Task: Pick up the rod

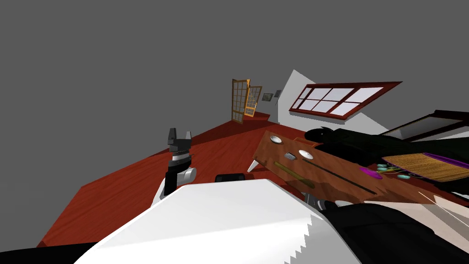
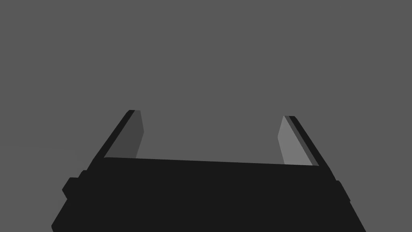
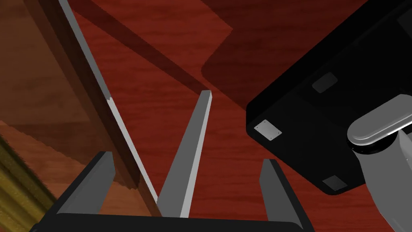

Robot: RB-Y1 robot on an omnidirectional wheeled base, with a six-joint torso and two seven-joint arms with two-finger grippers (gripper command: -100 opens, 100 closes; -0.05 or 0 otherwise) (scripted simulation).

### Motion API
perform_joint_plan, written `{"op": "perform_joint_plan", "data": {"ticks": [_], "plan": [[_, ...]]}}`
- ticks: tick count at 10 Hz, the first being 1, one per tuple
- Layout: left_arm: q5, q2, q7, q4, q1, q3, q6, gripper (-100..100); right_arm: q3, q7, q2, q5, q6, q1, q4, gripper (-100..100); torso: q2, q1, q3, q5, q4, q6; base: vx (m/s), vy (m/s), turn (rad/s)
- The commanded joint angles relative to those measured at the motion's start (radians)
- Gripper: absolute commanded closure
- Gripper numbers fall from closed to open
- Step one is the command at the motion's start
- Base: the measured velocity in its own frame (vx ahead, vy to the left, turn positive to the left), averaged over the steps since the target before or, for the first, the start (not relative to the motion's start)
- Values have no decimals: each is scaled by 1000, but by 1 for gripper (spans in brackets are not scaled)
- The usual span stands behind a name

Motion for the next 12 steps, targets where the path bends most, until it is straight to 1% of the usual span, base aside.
{"op": "perform_joint_plan", "data": {"ticks": [1, 3, 5, 6, 7, 8, 9, 10, 12], "plan": [[0, 0, 0, 0, 0, 0, 0, 0, 5, 8, 9, 7, -5, -16, 31, -100, 0, 0, 0, 0, 0, 0, 42, -15, -16], [0, 0, 0, 0, 0, 0, 0, 0, 17, 28, -22, 39, -3, -52, 92, -100, 2, 1, 1, 1, 0, -1, 83, -41, 172], [0, 0, 0, 0, 0, 0, 0, 0, 27, 46, -33, 66, -2, -86, 137, -100, -4, -3, -2, 0, -1, -1, 157, -96, 166], [0, 0, 0, 0, 0, 0, 0, 0, 32, 53, -31, 77, -2, -101, 153, -100, -5, -4, -3, -1, -1, -1, 155, -108, 141], [0, 0, 0, 0, 0, 0, 0, 0, 45, 63, -14, 95, -6, -122, 172, -100, -5, -4, -3, -1, -1, 0, 167, -89, 180], [0, 0, 0, 0, 0, 0, 0, 0, 38, 57, -20, 85, -5, -112, 164, -100, -6, -3, -3, -1, -1, -1, 76, -39, 49], [0, 0, 0, 0, 0, 0, 0, 0, 39, 59, -19, 87, -5, -114, 165, 0, -1, 0, -1, 0, -1, 1, 14, -9, -3], [0, 0, 0, 0, 0, 0, 0, 0, 41, 63, 11, 89, 19, -118, 173, -100, 3, 3, 2, 1, 0, 1, -2, -36, 55], [0, 0, 0, 0, 0, 0, 0, 0, 43, 68, 42, 92, 42, -121, 180, -100, 6, 0, 4, 0, 1, 1, -13, -58, 62]]}}
